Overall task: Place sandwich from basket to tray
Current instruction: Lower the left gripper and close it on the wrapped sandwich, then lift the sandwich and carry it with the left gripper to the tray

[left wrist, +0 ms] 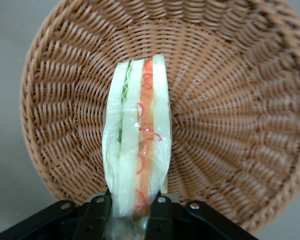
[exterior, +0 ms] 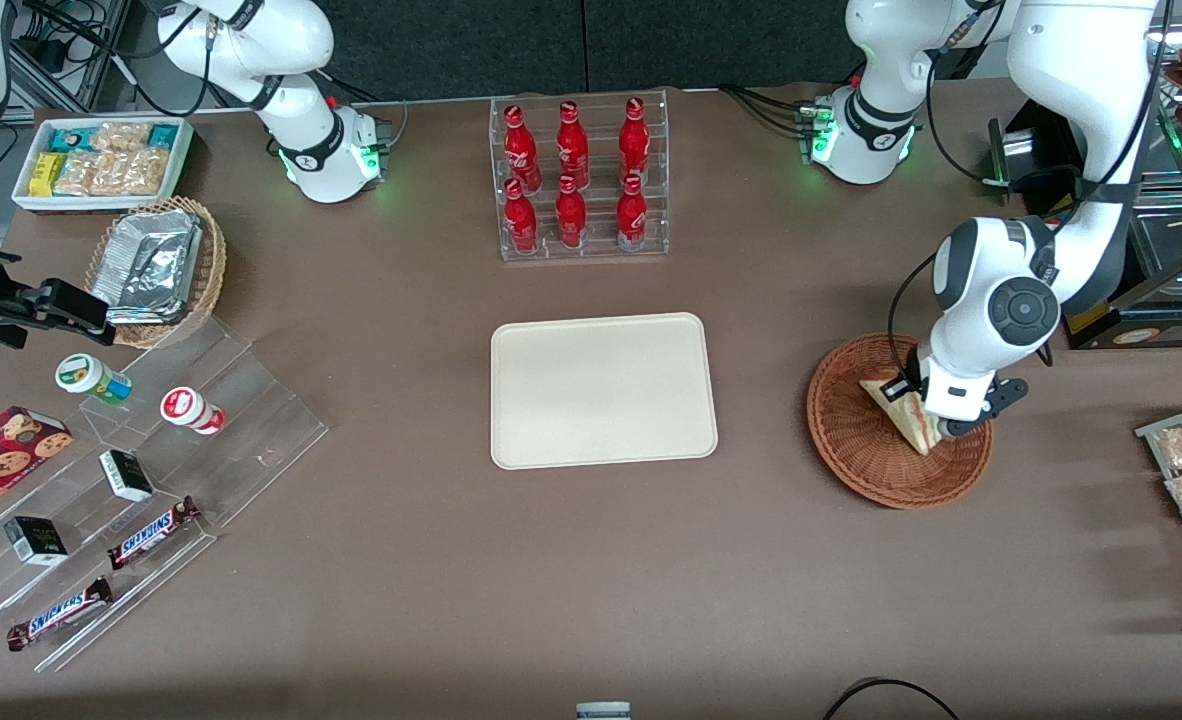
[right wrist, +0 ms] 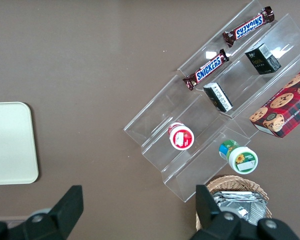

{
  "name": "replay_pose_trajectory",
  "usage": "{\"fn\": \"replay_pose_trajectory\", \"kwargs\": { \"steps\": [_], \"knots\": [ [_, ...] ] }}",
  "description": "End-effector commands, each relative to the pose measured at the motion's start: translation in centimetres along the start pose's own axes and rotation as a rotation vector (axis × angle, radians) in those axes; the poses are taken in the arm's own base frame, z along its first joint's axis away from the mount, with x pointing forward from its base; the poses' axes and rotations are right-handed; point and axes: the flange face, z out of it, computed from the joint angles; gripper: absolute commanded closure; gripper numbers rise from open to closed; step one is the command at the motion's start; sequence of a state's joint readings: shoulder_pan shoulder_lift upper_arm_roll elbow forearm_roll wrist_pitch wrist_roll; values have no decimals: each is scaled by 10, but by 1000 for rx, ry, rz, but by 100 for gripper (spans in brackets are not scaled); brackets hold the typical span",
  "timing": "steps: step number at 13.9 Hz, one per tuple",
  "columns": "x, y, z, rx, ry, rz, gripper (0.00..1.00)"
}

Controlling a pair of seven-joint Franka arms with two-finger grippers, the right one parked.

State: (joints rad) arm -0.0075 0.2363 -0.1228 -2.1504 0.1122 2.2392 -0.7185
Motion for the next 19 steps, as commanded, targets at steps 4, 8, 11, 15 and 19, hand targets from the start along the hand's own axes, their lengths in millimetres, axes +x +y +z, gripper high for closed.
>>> {"fn": "replay_pose_trajectory", "kwargs": {
  "steps": [4, 8, 11, 15, 19],
  "knots": [
    [-19, 64, -100, 54, -3, 83, 100],
    [-70, 130, -112, -15, -6, 193, 100],
    [-111, 192, -108, -71, -9, 283, 100],
    [-163, 259, -84, -166, 30, 379, 100],
    [-206, 314, -58, -188, 38, 457, 100]
  ]
}}
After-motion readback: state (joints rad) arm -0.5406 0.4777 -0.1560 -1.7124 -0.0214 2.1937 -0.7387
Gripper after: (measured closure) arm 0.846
